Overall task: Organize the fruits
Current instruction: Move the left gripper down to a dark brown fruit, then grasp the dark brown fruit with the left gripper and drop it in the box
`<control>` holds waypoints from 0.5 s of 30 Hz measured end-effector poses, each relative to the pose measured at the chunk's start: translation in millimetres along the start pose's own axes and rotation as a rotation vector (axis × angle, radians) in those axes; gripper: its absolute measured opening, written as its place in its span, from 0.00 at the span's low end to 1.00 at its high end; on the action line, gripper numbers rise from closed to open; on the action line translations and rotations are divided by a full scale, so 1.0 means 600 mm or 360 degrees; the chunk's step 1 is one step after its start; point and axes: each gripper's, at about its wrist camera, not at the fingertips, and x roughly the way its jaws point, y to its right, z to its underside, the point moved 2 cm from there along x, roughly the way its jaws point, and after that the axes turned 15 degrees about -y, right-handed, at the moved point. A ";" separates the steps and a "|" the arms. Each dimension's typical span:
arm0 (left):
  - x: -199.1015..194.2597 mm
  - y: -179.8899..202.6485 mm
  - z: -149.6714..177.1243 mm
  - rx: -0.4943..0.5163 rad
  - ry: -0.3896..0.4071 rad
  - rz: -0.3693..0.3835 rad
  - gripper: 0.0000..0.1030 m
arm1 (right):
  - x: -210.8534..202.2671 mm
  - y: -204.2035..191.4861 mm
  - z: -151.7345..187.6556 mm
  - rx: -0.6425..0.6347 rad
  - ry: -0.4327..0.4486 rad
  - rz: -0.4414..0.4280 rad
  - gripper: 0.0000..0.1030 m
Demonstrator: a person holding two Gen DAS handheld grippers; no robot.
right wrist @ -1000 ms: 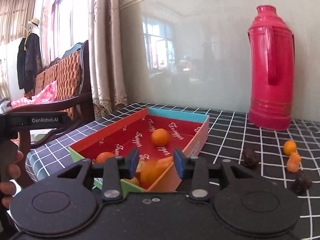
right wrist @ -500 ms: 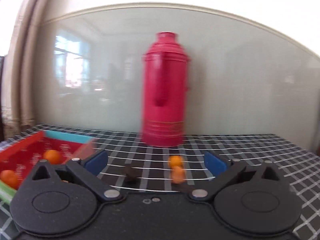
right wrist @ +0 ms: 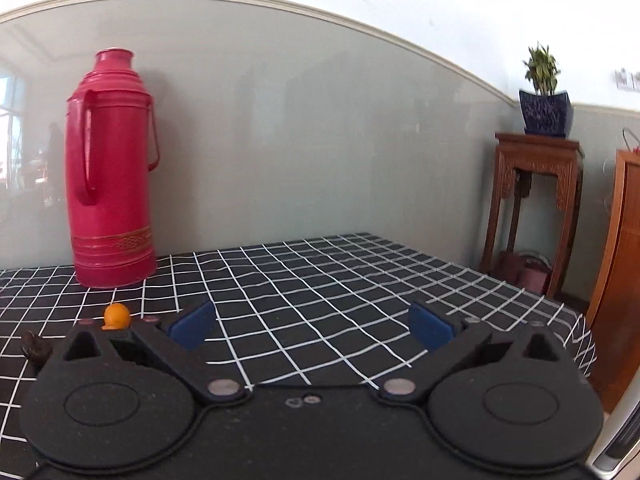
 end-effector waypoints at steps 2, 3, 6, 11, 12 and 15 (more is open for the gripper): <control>0.007 0.041 -0.005 0.0060 -0.0023 0.0066 0.97 | -0.002 0.011 -0.001 0.0023 -0.0005 0.0019 0.94; 0.012 0.060 -0.007 0.0082 -0.0040 0.0101 0.92 | -0.002 0.021 -0.001 0.0033 -0.0005 0.0025 0.94; 0.040 0.118 -0.016 0.0121 -0.0124 0.0198 0.84 | -0.003 0.041 -0.001 0.0070 -0.0008 0.0025 0.94; 0.079 0.179 -0.022 0.0138 -0.0220 0.0258 0.69 | 0.005 0.069 -0.006 0.0130 -0.0038 0.0021 0.94; 0.085 0.186 -0.022 0.0133 -0.0239 0.0265 0.67 | 0.006 0.074 -0.006 0.0143 -0.0043 0.0020 0.94; 0.099 0.198 -0.024 0.0123 -0.0271 0.0273 0.66 | 0.007 0.086 -0.007 0.0170 -0.0044 0.0019 0.94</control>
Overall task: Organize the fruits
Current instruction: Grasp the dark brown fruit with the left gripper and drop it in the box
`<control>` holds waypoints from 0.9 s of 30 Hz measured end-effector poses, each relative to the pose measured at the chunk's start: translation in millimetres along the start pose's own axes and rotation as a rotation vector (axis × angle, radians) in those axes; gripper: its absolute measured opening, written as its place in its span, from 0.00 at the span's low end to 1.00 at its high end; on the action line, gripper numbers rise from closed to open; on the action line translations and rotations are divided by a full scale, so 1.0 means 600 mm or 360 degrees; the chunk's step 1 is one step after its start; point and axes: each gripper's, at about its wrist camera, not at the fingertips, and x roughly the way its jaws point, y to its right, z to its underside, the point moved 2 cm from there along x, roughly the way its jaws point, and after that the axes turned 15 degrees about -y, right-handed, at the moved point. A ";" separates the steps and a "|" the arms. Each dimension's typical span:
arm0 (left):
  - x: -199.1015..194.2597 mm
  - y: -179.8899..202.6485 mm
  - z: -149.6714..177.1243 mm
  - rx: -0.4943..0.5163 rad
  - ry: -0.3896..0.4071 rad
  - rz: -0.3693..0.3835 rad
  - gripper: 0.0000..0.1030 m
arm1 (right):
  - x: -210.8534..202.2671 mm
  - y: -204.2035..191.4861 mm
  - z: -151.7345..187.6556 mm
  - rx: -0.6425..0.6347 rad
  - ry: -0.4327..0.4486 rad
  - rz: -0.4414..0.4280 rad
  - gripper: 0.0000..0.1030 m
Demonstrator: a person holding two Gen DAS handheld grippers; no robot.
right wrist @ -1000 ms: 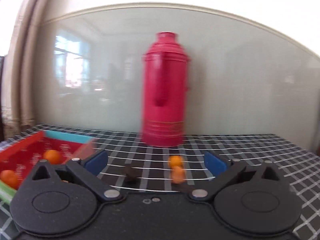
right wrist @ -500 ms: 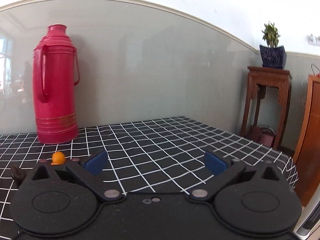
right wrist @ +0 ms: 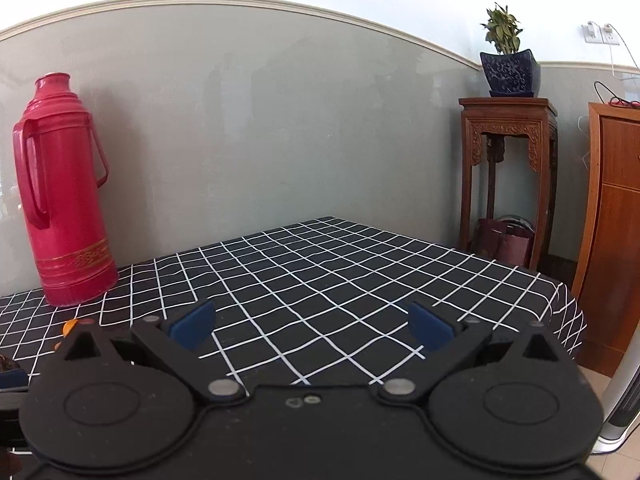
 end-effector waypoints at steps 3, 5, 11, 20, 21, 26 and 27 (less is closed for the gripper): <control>0.020 0.005 -0.006 0.0009 -0.0041 0.0023 0.53 | -0.001 0.005 -0.001 0.0010 0.0006 0.0001 0.94; 0.035 0.005 -0.007 -0.0002 -0.0109 0.0057 0.37 | 0.001 0.007 -0.001 0.0014 -0.0003 -0.0005 0.94; 0.032 -0.005 -0.001 -0.0049 -0.0087 0.0073 0.36 | 0.003 0.004 0.000 0.0026 -0.0023 -0.0032 0.94; -0.031 -0.060 0.009 -0.0054 0.0097 -0.0078 0.36 | -0.007 -0.026 0.006 -0.0044 -0.0015 -0.0103 0.94; -0.042 -0.075 0.009 -0.0061 0.0114 -0.0104 0.36 | -0.010 -0.031 0.007 -0.0054 -0.0012 -0.0115 0.94; -0.092 -0.162 0.018 -0.0153 0.0185 -0.0286 0.36 | -0.022 -0.062 0.014 -0.0121 0.0003 -0.0168 0.94; -0.097 -0.181 0.021 -0.0177 0.0190 -0.0337 0.36 | -0.025 -0.069 0.017 -0.0135 0.0009 -0.0173 0.94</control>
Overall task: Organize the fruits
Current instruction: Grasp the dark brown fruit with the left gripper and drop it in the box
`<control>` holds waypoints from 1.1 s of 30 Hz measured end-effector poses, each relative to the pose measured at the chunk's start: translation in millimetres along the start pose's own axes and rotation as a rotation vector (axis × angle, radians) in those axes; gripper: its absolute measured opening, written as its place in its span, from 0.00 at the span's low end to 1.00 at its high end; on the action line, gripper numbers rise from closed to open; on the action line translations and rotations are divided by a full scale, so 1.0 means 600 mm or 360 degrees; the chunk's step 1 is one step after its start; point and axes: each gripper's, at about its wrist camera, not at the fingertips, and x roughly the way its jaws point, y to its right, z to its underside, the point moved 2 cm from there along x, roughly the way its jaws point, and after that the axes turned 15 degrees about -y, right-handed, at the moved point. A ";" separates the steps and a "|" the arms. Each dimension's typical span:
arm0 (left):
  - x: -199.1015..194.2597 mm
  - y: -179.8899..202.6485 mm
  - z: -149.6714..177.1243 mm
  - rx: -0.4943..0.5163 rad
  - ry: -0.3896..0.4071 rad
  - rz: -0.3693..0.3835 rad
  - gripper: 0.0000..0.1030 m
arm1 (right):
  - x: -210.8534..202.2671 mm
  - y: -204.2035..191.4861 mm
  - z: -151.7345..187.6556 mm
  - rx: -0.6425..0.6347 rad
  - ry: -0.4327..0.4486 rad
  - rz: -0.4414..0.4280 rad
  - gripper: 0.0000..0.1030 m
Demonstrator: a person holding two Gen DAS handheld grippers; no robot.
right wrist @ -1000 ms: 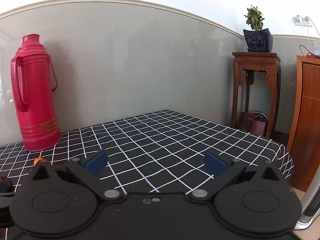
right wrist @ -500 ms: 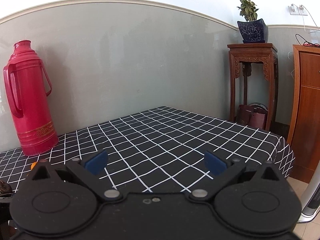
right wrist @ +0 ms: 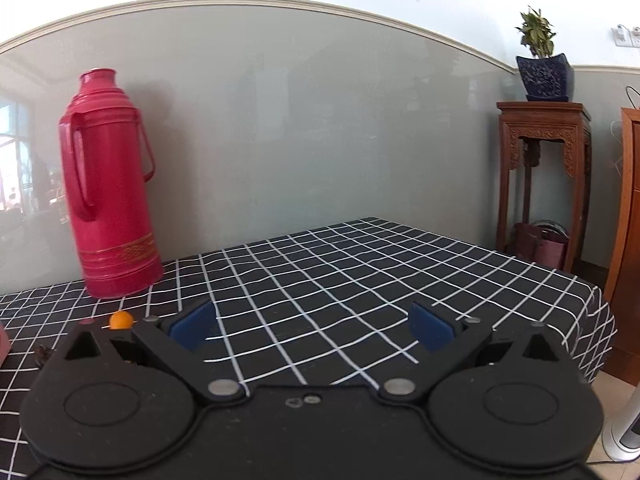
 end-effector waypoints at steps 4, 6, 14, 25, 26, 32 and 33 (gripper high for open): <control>0.019 -0.082 0.006 -0.0112 -0.0053 -0.0213 0.36 | -0.006 -0.033 0.006 -0.0070 0.0009 -0.0033 0.94; 0.035 -0.124 0.007 -0.0220 -0.0118 -0.0284 0.36 | -0.008 -0.050 0.010 -0.0107 0.0009 -0.0057 0.94; 0.077 -0.222 0.017 -0.0398 -0.0288 -0.0430 0.36 | -0.017 -0.117 0.022 -0.0249 0.0023 -0.0155 0.94; 0.044 -0.248 0.030 -0.0459 -0.0221 -0.0343 0.71 | -0.021 -0.185 0.032 -0.0375 0.0008 -0.0322 0.94; 0.035 -0.252 0.032 -0.0468 -0.0202 -0.0344 0.74 | -0.022 -0.191 0.034 -0.0388 0.0004 -0.0340 0.94; -0.025 -0.291 0.050 -0.0559 -0.0073 -0.0424 0.83 | -0.016 -0.225 0.038 -0.0468 -0.0045 -0.0482 0.94; -0.033 -0.297 0.054 -0.0570 -0.0057 -0.0446 0.85 | -0.013 -0.231 0.037 -0.0471 -0.0068 -0.0511 0.94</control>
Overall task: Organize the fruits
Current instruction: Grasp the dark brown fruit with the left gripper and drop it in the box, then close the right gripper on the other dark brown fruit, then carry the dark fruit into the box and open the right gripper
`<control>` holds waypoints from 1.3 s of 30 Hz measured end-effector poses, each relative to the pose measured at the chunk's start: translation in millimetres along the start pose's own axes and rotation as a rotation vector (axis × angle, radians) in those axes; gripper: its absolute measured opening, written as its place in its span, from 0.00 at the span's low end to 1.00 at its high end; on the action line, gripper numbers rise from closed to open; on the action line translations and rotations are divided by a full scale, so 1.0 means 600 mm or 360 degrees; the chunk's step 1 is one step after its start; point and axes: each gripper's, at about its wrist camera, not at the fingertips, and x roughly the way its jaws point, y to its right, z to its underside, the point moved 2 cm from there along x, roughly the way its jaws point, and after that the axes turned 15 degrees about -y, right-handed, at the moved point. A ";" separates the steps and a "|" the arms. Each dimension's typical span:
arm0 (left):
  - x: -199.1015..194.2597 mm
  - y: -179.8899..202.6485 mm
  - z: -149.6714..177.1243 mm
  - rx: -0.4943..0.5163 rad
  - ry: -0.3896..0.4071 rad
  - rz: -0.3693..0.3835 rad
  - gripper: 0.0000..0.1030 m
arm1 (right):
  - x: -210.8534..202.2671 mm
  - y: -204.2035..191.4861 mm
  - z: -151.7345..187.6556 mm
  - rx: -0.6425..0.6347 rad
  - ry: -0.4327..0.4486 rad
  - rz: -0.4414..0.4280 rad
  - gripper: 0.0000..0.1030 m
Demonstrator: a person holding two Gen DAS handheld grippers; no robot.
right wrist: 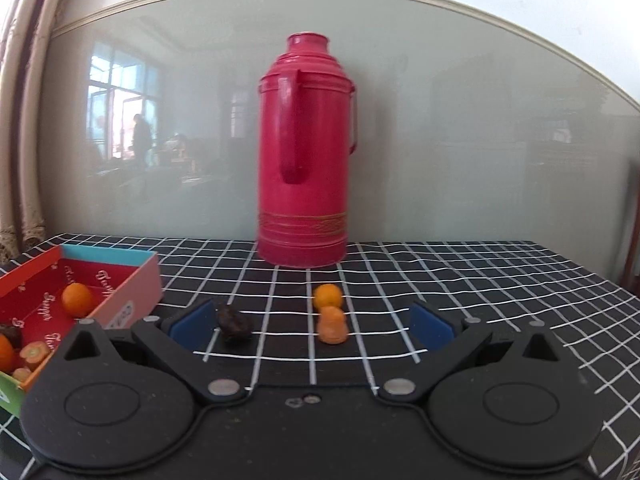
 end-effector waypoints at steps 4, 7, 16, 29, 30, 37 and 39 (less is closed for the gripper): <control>-0.016 -0.036 0.008 -0.0036 0.0047 -0.0088 0.92 | 0.029 -0.022 -0.010 -0.0027 -0.0095 -0.0122 0.94; -0.018 -0.054 0.014 -0.0049 0.0052 -0.0138 0.95 | 0.053 -0.042 -0.016 -0.0068 -0.0174 -0.0176 0.92; -0.004 -0.106 0.015 -0.0138 0.0025 -0.0198 0.97 | 0.133 -0.090 -0.049 -0.0191 -0.0359 -0.0199 0.67; 0.011 -0.122 0.018 -0.0193 -0.0017 -0.0212 0.97 | 0.206 -0.087 -0.050 -0.0167 -0.0522 -0.0170 0.26; 0.012 -0.121 0.018 -0.0193 -0.0020 -0.0211 0.97 | 0.204 -0.088 -0.048 -0.0170 -0.0518 -0.0167 0.26; 0.013 -0.121 0.017 -0.0199 -0.0022 -0.0213 0.98 | 0.186 -0.087 -0.050 -0.0154 -0.0443 -0.0195 0.25; 0.012 -0.124 0.017 -0.0206 -0.0022 -0.0224 0.98 | 0.168 -0.087 -0.053 -0.0139 -0.0381 -0.0228 0.25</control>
